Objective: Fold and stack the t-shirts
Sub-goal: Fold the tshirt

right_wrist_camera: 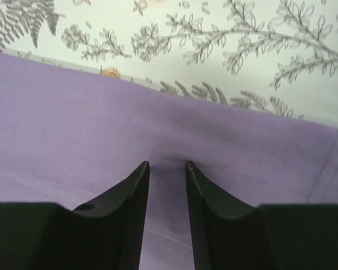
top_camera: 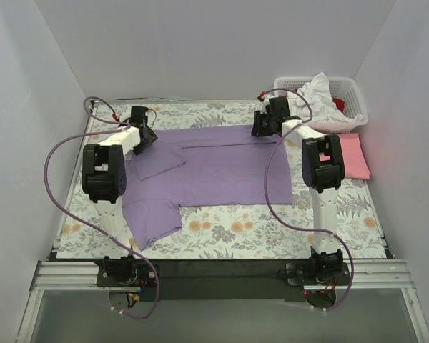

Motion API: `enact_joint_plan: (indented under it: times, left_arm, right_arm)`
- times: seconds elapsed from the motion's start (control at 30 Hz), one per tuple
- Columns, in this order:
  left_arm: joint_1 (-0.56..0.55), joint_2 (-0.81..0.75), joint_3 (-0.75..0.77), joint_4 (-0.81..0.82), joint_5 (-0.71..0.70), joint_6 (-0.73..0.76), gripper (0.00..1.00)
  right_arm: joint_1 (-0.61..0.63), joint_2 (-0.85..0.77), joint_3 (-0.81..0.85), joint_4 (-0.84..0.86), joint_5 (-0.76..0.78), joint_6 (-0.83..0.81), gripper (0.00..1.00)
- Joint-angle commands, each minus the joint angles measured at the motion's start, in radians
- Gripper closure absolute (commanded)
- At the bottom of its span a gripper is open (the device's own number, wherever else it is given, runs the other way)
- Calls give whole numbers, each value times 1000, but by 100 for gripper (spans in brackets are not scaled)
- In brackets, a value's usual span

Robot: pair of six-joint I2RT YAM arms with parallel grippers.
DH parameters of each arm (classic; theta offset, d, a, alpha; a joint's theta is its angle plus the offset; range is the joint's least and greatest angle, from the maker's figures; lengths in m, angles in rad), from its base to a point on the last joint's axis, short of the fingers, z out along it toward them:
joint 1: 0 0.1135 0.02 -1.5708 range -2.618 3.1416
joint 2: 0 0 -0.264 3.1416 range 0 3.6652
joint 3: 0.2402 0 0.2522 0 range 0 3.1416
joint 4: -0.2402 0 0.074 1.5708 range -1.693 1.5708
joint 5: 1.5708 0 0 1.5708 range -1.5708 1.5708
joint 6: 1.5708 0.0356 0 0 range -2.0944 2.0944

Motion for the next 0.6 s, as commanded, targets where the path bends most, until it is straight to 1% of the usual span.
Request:
enact_joint_plan:
  times: [0.0, 0.2, 0.37, 0.43, 0.47, 0.53, 0.57]
  left_arm:
    - [20, 83, 19, -61, 27, -12, 42]
    - [23, 133, 96, -58, 56, -2, 41]
    - [23, 108, 143, -56, 68, 4, 41]
    - [23, 64, 154, -64, 68, 5, 40]
    - [23, 41, 150, -73, 64, 2, 39]
    - [21, -40, 118, -78, 52, -4, 39]
    - [23, -74, 102, -83, 41, -7, 38]
  right_arm:
    - [1, 95, 79, -87, 14, -33, 60]
    - [-2, 157, 196, -104, 17, -23, 60]
    - [-4, 137, 268, -113, 11, -46, 58]
    - [-4, 88, 268, -111, 17, -53, 58]
    - [-4, 39, 262, -111, 20, -61, 58]
    - [-2, -18, 221, -111, 23, -67, 57]
    - [-2, -82, 196, -111, 22, -69, 56]
